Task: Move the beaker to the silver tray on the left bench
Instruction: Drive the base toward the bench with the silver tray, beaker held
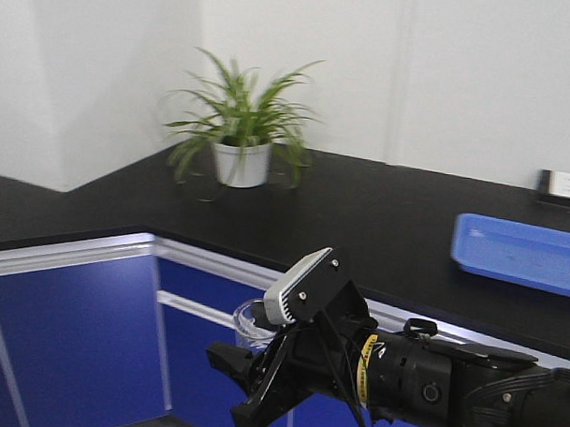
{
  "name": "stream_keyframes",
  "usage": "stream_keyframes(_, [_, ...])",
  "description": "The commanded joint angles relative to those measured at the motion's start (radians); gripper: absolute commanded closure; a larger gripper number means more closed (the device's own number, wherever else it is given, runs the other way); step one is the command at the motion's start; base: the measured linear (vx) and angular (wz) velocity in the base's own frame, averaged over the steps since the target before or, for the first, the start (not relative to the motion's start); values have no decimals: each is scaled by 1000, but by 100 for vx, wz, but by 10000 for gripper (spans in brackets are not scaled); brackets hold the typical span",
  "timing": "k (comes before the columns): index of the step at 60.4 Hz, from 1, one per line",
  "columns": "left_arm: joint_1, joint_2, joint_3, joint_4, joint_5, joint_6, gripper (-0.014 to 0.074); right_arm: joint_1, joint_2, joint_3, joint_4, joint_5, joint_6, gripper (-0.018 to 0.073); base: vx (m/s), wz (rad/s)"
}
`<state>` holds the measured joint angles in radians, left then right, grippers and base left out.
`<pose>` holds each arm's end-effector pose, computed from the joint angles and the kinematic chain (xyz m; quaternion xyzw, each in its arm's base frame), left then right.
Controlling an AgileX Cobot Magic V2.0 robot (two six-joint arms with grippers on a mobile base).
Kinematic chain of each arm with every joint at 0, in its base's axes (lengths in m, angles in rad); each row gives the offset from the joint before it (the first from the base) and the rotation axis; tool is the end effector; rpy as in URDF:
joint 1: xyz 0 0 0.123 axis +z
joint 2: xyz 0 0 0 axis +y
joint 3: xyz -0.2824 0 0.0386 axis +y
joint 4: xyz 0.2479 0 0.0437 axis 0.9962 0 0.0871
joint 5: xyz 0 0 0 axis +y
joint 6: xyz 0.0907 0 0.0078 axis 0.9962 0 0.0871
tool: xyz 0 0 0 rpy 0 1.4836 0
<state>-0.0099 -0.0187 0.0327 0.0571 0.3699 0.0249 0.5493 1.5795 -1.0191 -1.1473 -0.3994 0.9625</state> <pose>0.0524 0.0014 0.1699 0.0292 0.8031 0.0286 0.5944 0.2865 0.2131 0.2850 -0.3729 0.7069 0.2570 0.5433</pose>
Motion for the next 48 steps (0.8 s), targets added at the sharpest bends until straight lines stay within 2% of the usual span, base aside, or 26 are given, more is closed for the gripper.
stream_keyframes(1, [-5, -8, 20, -3, -75, -1, 595, -1, -45, -29, 29, -37, -4, 571, -11, 60])
stream_keyframes(48, [-5, -8, 20, -3, -75, -1, 595, -1, -45, -29, 29, -37, -4, 571, -3, 80])
